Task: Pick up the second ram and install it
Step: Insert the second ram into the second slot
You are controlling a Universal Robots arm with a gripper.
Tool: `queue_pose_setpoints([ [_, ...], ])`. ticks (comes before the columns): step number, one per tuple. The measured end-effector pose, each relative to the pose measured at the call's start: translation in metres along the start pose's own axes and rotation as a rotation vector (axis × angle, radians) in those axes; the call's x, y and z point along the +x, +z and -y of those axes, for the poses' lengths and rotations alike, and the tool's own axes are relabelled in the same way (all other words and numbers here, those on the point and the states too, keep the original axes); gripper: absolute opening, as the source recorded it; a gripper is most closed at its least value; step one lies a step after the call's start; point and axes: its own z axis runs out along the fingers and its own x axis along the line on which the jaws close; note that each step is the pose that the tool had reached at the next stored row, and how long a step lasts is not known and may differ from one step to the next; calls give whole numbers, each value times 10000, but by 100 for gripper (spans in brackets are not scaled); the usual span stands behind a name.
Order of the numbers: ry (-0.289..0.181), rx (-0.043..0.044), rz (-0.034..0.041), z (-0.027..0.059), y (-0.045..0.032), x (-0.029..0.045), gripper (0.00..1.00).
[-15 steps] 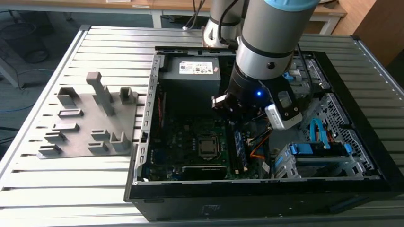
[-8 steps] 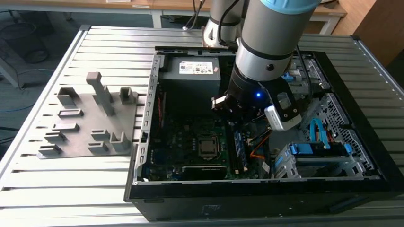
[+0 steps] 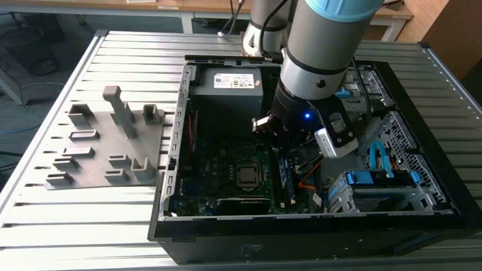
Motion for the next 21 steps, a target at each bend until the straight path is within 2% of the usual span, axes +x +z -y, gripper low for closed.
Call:
queue_pose_setpoints([
  [17, 0, -1, 0, -3, 87, -7, 14],
  [19, -1, -51, -1, -5, 91, -7, 14],
  [21, -6, -206, -2, -6, 95, -8, 14],
])
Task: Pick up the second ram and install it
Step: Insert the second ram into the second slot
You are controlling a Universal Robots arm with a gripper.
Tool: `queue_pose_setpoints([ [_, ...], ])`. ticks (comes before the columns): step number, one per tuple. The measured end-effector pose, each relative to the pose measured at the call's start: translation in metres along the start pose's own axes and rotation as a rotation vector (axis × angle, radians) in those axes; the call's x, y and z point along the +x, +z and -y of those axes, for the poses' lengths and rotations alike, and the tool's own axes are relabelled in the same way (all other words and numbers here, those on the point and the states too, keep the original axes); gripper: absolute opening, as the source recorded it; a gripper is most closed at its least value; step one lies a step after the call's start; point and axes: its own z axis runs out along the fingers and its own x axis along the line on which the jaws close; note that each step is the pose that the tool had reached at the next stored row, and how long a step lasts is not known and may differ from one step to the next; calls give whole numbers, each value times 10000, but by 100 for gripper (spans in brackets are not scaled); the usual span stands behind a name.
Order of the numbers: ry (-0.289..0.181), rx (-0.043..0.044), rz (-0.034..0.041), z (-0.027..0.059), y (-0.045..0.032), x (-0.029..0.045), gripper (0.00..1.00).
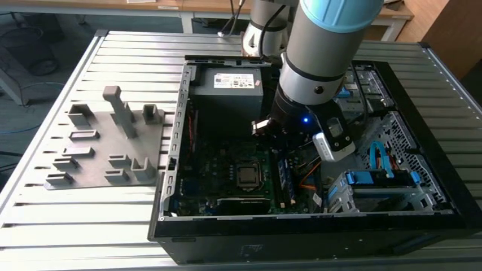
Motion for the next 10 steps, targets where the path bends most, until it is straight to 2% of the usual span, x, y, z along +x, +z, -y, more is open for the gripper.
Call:
queue_pose_setpoints([
  [1, -1, -61, -1, 0, 2, 1, 14],
  [8, -1, -67, 8, 0, 3, 0, 14],
  [9, -3, -67, 78, 0, 5, 0, 14],
  [10, -8, -69, 193, 0, 8, 0, 14],
])
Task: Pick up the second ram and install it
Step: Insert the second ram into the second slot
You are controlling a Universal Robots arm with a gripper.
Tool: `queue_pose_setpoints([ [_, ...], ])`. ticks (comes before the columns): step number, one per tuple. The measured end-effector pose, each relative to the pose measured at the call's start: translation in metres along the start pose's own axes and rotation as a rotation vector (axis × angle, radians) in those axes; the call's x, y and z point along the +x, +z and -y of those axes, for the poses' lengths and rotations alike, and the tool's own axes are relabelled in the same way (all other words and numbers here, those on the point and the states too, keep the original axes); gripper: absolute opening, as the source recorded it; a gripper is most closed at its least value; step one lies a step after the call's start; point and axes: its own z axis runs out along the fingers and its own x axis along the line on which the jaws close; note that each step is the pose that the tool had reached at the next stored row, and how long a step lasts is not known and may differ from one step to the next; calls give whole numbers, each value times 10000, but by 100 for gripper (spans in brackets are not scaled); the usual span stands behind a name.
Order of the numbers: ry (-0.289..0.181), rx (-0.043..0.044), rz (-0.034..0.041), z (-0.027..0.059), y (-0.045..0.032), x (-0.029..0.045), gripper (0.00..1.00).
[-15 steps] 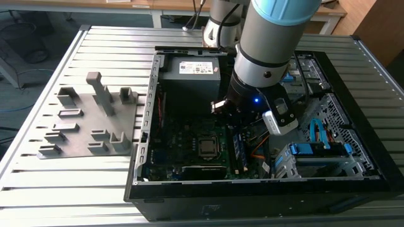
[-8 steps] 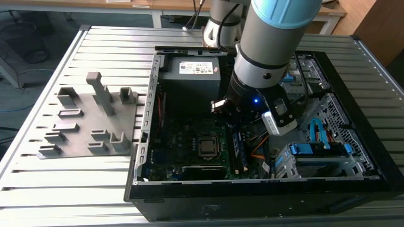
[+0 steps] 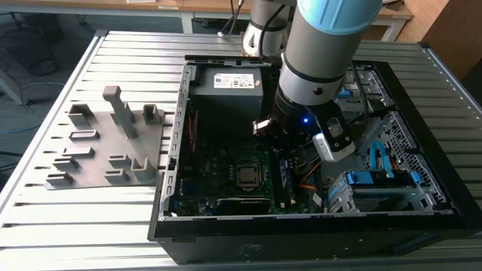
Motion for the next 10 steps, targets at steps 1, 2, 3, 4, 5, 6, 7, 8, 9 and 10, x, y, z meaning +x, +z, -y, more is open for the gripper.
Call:
queue_pose_setpoints([
  [1, -4, -1, 124, 0, 2, 0, 14],
  [2, -7, -3, 233, 0, 4, 1, 14],
  [3, -7, -3, 241, 0, 4, 0, 14],
  [4, -7, -3, 241, 0, 4, 0, 14],
  [5, -7, -2, 242, 0, 4, 0, 14],
  [6, -8, -2, 242, 0, 4, 1, 14],
  [7, -7, -2, 242, 0, 4, 1, 14],
  [8, -7, -2, 243, 0, 4, 0, 14],
  [9, -7, 5, 243, 0, 5, 1, 14],
  [10, -8, 14, 242, 0, 8, 0, 14],
])
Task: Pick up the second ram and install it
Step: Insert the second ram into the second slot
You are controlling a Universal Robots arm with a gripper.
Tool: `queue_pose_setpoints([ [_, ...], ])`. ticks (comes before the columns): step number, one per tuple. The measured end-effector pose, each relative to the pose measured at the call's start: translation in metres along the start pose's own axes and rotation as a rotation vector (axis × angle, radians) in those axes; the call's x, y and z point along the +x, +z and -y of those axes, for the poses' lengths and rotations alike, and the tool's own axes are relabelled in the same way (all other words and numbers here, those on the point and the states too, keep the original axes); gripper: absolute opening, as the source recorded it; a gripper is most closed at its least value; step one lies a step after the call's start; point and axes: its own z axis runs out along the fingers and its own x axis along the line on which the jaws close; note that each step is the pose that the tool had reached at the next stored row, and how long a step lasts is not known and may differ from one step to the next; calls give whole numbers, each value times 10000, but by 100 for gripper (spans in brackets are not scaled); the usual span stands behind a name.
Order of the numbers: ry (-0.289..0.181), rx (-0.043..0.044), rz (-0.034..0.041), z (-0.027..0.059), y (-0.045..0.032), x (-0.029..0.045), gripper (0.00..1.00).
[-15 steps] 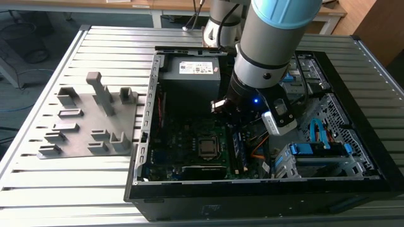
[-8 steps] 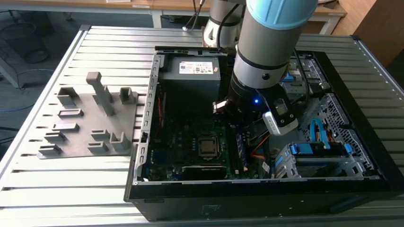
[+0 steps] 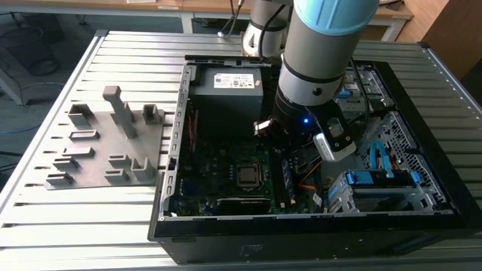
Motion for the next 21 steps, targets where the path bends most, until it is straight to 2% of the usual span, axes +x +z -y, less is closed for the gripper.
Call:
queue_pose_setpoints([
  [4, 0, 54, 1, 1, 22, 1, 14],
  [10, -1, 91, 1, 2, 54, 1, 14],
  [21, -2, 99, 1, 5, 140, 3, 14],
])
